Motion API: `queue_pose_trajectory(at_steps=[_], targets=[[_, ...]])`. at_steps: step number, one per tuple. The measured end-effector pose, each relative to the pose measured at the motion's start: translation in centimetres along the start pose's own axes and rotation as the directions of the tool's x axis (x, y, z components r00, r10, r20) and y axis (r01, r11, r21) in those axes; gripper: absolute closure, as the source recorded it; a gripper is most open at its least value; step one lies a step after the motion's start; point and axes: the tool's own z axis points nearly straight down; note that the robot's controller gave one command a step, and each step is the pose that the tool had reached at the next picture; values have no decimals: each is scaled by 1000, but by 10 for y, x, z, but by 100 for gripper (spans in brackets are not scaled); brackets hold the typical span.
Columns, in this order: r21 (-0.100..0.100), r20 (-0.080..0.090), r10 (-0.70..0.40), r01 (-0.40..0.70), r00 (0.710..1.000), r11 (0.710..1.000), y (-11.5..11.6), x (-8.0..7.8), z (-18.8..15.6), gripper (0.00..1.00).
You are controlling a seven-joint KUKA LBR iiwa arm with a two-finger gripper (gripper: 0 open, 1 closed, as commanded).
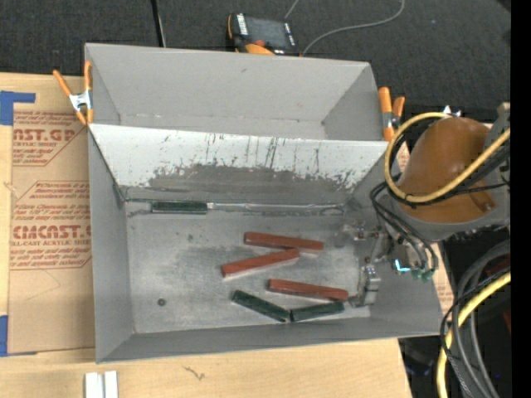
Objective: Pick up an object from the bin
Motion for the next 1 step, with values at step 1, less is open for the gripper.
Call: queue_pose_trajectory(at_steps=[1], targets=[[1, 12, -80, 80, 997, 997, 62, -3, 97, 0]])
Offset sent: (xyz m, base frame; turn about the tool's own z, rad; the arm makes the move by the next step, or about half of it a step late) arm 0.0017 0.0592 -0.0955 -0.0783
